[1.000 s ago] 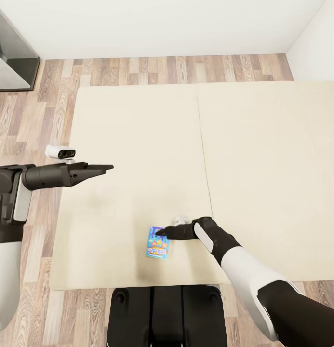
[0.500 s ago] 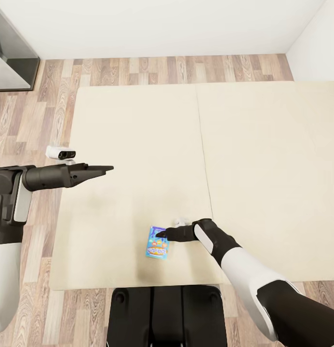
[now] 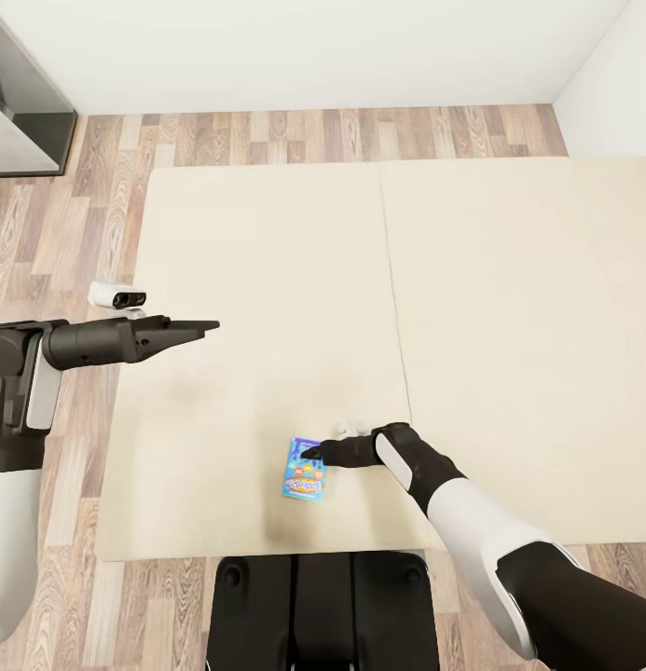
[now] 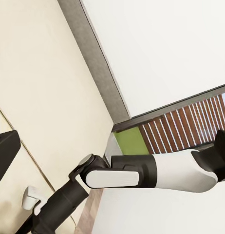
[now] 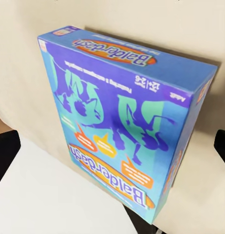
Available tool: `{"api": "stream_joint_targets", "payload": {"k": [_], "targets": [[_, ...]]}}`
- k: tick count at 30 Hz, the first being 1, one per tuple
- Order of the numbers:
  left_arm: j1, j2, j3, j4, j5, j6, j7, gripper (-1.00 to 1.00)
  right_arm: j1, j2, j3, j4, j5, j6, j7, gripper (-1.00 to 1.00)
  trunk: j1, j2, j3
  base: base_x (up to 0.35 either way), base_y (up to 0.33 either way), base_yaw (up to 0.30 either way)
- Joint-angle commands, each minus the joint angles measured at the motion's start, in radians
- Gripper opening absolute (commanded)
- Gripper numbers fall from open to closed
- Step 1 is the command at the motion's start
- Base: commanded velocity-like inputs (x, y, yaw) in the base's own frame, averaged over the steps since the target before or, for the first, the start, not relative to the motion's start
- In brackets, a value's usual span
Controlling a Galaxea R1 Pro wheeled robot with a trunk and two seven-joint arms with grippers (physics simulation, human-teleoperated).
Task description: Put all the toys in the child's room - the three board games (two on the bed and one on the table), the two jigsaw puzzles on the table, and the tennis ball on the table - inside the toy box on the table in the child's room.
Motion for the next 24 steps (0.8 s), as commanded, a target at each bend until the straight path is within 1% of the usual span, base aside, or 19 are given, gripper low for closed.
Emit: {"api": "stream_joint_targets", "payload": {"k": [1, 16, 24], "targets": [[-0.001, 0.000, 0.000, 0.000, 0.000, 0.011, -0.003, 1.00, -0.001, 0.000, 0.003, 0.000, 0.001, 0.003, 0.002, 1.00, 0.001, -0.002, -0.001, 0.000, 0.000, 0.000], [0.000, 0.001, 0.000, 0.000, 0.000, 0.011, -0.003, 1.00, -0.001, -0.002, 0.002, 0.000, 0.004, 0.004, 0.003, 1.00, 0.001, -0.002, -0.001, 0.000, 0.000, 0.000], [0.000, 0.001, 0.000, 0.000, 0.000, 0.012, -0.003, 1.00, -0.001, -0.002, 0.002, 0.000, 0.004, 0.005, 0.003, 1.00, 0.001, -0.002, -0.001, 0.000, 0.100, 0.000]]}}
